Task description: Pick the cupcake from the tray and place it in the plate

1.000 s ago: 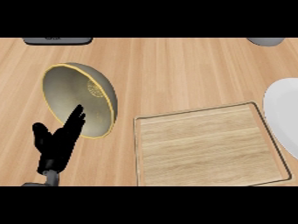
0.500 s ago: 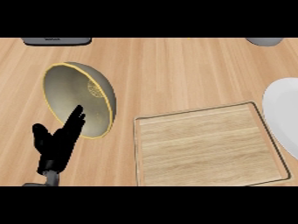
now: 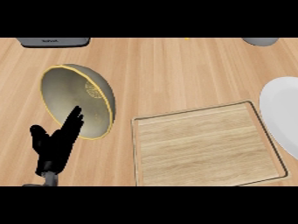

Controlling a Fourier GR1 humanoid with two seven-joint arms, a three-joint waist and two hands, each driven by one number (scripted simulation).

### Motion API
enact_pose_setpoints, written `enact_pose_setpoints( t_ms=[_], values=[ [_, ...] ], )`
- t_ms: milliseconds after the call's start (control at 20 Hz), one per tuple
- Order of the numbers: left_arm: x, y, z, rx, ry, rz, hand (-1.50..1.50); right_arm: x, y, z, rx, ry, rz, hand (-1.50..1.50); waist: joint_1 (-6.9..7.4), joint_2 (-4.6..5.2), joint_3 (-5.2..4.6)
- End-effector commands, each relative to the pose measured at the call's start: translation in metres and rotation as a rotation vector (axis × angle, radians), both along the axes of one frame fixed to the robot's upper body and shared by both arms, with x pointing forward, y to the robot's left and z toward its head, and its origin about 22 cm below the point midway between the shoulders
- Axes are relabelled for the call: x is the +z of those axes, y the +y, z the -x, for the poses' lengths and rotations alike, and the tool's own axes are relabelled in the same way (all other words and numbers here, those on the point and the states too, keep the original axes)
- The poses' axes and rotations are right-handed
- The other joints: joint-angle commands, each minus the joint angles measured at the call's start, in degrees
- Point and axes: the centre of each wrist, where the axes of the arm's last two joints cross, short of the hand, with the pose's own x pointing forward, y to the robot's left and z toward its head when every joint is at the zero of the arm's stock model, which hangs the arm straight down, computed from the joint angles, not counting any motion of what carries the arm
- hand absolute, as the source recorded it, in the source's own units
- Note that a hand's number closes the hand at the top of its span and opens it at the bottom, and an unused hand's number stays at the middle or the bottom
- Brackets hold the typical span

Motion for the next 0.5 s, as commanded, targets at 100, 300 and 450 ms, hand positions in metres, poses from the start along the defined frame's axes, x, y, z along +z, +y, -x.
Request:
enact_pose_setpoints(
  t_ms=[100,300,450],
  values=[
    [-0.008,-0.008,0.004,0.003,0.044,-0.001,0.00,-0.008,0.056,0.039,0.133,-0.043,-0.021,-1.50,0.22,0.45,-0.36],
    [-0.006,0.002,-0.002,-0.005,0.047,-0.010,0.00,-0.008,0.076,0.063,0.159,-0.036,-0.059,-1.50,0.47,0.62,-0.40],
    [-0.012,-0.007,0.010,-0.007,0.057,-0.004,0.00,-0.028,0.098,0.077,0.179,0.022,-0.058,-1.50,0.73,0.66,-0.38]
  ],
)
